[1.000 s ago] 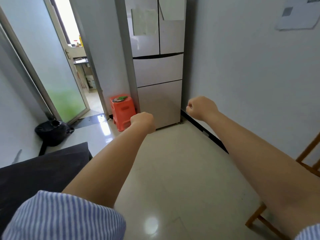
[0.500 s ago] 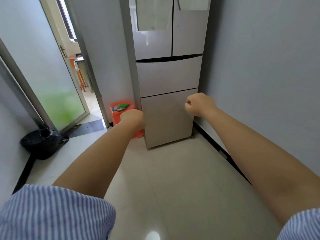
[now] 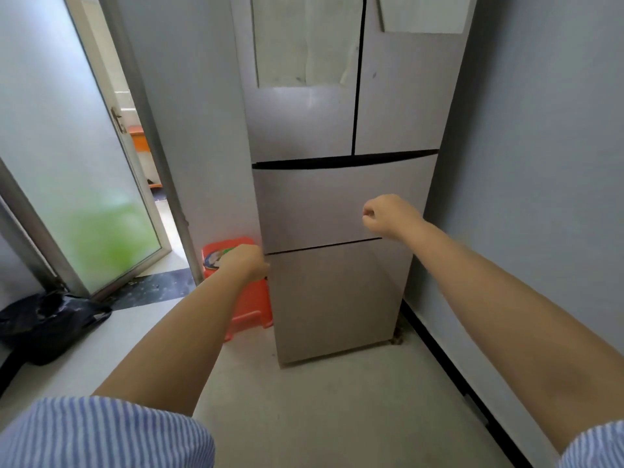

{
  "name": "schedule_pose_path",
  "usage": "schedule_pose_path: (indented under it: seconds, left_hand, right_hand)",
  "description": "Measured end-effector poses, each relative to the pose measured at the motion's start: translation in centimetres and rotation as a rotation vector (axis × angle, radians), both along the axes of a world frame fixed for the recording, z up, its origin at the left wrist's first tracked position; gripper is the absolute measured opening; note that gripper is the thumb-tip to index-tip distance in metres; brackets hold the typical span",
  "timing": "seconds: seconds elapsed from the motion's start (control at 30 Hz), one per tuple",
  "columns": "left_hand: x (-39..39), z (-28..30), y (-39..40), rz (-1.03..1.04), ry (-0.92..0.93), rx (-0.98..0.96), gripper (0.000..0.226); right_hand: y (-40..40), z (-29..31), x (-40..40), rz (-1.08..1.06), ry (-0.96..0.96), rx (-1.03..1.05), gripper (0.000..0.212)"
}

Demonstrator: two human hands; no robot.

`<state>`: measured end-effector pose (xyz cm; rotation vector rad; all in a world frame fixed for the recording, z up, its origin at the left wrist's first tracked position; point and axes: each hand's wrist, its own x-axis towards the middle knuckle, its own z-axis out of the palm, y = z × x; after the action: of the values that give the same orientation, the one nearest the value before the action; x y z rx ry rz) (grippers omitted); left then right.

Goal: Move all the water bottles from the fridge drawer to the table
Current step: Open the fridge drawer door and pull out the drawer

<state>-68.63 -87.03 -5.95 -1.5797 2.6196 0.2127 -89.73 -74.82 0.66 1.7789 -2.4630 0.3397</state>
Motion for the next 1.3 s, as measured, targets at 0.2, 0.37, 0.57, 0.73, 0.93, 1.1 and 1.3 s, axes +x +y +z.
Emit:
schedule_pose_path:
  seconds: [0.2,0.37,0.57,0.73,0.93,1.1,1.3]
  left_hand:
    - [-7.3,-0.5,-10.0,0.183,0.188,0.036,0.036]
    - [-11.6,-0.4,-19.0,0.367,0.399,0.047,0.041]
    - [-14.8,-1.0,-28.8,0.54,0.675,0.11,0.052]
    - [-15.9,-3.1,-33.0,0.577,0.909,0.203,0.046]
    - [-15.9,-4.0,-33.7,0.537,0.965,0.208,0.047]
    - [-16.2,-3.4,-30.0,0.532,0.946,0.141,0.049]
    - [-15.4,-2.6,-19.7,0.608,0.822,0.058,0.047]
  right_hand:
    - [-13.5,1.3,-7.3,0.157,0.192,-0.067,0.033]
    - [-24.8,1.5,-11.9,0.277,0.395,-0.202,0.032]
    - [-36.2,0.3,-16.5,0.494,0.645,-0.258,0.064]
    - [-41.4,-2.5,-19.6,0.707,0.656,-0.6,0.052]
    - [-41.9,-3.0,-20.2,0.69,0.643,-0.599,0.048]
    - [-40.7,-1.9,-19.7,0.715,0.613,-0.53,0.052]
    - [-35.6,0.4,-16.0,0.657,0.323,-0.15,0.047]
